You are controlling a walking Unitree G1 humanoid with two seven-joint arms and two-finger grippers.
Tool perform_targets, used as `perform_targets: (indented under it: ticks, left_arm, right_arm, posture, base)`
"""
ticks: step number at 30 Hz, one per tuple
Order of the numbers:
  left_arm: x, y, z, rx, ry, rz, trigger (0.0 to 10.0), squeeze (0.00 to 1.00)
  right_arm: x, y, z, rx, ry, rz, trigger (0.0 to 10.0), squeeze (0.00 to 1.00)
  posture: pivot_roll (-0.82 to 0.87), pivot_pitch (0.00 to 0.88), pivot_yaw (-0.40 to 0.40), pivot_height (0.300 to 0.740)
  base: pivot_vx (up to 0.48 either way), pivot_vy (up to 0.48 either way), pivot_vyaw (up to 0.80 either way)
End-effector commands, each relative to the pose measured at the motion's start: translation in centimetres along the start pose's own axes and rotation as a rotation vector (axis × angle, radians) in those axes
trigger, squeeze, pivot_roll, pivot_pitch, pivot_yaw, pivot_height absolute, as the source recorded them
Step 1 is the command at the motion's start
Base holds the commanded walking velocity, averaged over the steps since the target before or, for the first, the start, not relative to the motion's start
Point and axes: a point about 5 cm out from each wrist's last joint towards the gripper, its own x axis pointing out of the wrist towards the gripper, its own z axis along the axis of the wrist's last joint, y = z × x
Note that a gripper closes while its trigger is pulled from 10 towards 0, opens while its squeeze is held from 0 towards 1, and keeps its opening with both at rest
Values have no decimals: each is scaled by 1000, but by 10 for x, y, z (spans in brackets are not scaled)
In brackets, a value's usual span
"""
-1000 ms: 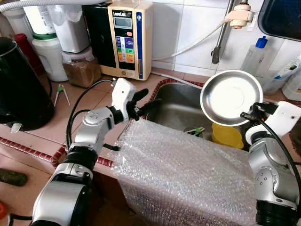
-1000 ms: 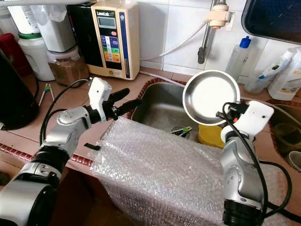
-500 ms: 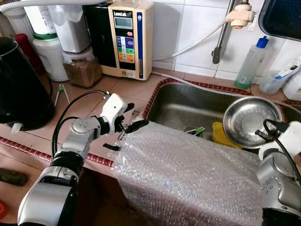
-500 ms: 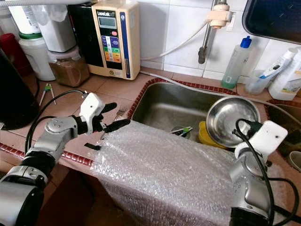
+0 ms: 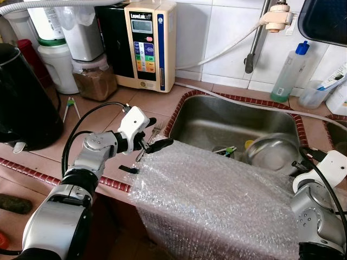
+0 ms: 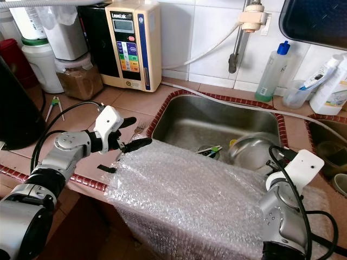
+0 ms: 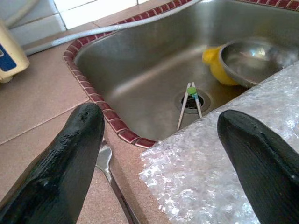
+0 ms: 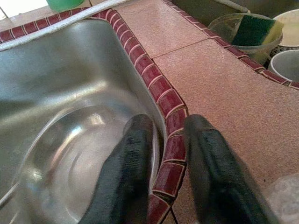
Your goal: Kitchen organization
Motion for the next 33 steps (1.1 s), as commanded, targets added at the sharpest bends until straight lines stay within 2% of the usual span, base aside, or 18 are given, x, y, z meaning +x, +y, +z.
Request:
perform_targets:
  ticks: [1, 6, 11, 13, 17, 18, 19, 20, 21, 30, 31, 33]
  left_arm:
    - [1, 5, 8, 22, -10, 25, 10000, 1000]
    - [1, 8, 8, 21, 12, 66, 10000, 1000]
    - [2, 17, 8, -27, 31, 189, 10000, 1000]
    - [4, 18, 11, -86, 9, 214, 10000, 1000]
    - [11, 16, 11, -111, 26, 273, 10000, 1000]
    - [11, 16, 11, -111, 26, 273, 10000, 1000]
    - [15, 16, 11, -176, 32, 326, 10000, 1000]
    - [15, 16, 11, -176, 32, 326, 10000, 1000]
    - [19, 15, 13, -209, 25, 348, 10000, 1000]
    - [32, 2, 14, -200, 31, 312, 10000, 1000]
    - [35, -2, 11, -210, 57, 306, 10000, 1000]
    - [35, -3, 10, -212, 67, 303, 10000, 1000]
  right_arm:
    - [1, -2, 0, 3, 12, -5, 10000, 1000]
    - [1, -1, 2, 8, 6, -2, 10000, 1000]
    - [-1, 3, 1, 22, 3, 20, 10000, 1000]
    - [-4, 13, 5, 2, -22, 94, 10000, 1000]
    - [-13, 37, 18, -59, -90, 244, 10000, 1000]
    - [-13, 37, 18, -59, -90, 244, 10000, 1000]
    - [-21, 49, 22, -102, -122, 330, 10000, 1000]
    - [-21, 49, 22, -102, -122, 330, 10000, 1000]
    - [-27, 57, 22, -132, -136, 381, 10000, 1000]
    - [-37, 67, 19, -165, -141, 463, 10000, 1000]
    - [-41, 72, 17, -172, -129, 506, 10000, 1000]
    - [-42, 73, 17, -174, -124, 516, 10000, 1000]
  posture:
    - [30, 0, 45, 740]
    - [29, 0, 45, 740]
    - [32, 0, 47, 740]
    - [31, 0, 45, 740]
    - [20, 0, 45, 740]
    - [20, 0, 45, 740]
    - [9, 0, 47, 740]
    - [9, 0, 47, 740]
    - [7, 0, 47, 740]
    - [0, 0, 50, 740]
    - [-1, 0, 49, 740]
    - [-1, 0, 49, 740]
  base:
    - [0, 0, 0]
    - [0, 0, 0]
    - [0, 0, 0]
    - [0, 0, 0]
    - [0, 0, 0]
    - [0, 0, 0]
    - [0, 0, 0]
    - [0, 0, 0]
    - [0, 0, 0]
    - [0, 0, 0]
    - [0, 0, 0]
    - [0, 0, 0]
